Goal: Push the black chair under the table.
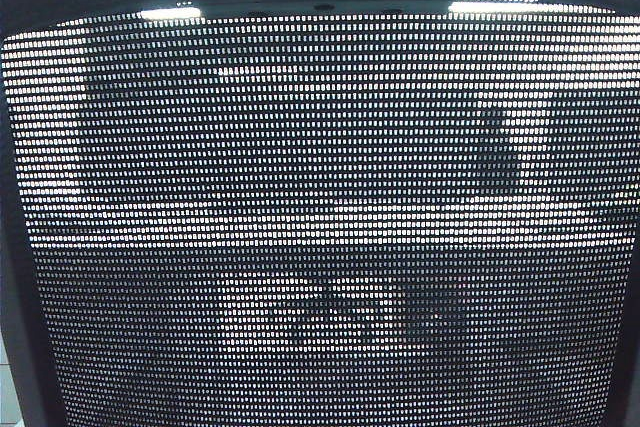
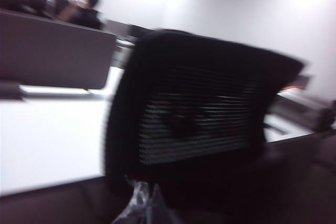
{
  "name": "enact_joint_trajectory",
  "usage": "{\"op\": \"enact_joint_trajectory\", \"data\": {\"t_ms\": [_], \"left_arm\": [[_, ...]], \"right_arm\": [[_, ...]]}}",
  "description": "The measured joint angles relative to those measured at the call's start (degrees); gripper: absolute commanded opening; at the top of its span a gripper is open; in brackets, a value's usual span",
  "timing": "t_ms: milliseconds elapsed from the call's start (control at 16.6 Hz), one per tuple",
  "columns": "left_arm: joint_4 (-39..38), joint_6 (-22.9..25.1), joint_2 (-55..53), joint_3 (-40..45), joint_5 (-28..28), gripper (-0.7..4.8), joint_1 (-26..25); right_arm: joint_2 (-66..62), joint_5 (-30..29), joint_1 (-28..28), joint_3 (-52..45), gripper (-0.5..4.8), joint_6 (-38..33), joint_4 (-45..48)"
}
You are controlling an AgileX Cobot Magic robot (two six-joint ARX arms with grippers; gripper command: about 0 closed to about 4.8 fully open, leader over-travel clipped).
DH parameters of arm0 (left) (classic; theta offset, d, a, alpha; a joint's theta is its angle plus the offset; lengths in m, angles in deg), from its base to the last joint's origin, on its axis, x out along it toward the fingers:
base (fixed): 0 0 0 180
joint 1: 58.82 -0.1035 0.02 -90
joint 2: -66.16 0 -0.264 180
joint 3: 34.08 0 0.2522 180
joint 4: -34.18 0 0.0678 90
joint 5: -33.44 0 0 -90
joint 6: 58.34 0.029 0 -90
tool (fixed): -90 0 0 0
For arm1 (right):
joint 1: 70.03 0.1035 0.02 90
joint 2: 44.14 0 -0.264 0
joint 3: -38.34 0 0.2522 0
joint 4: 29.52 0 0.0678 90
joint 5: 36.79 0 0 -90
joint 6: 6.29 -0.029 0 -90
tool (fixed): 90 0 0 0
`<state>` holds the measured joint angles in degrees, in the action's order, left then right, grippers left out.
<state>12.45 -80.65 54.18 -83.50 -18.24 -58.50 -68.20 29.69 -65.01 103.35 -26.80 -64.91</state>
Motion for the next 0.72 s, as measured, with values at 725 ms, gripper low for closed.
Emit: {"op": "enact_joint_trajectory", "data": {"t_ms": [725], "left_arm": [[-31.8,-0.5,5.8,8.4,5.2,-0.06,0.0]], "right_arm": [[13.0,-0.4,6.8,-14.7,-0.06,-11.2,-14.4]]}}
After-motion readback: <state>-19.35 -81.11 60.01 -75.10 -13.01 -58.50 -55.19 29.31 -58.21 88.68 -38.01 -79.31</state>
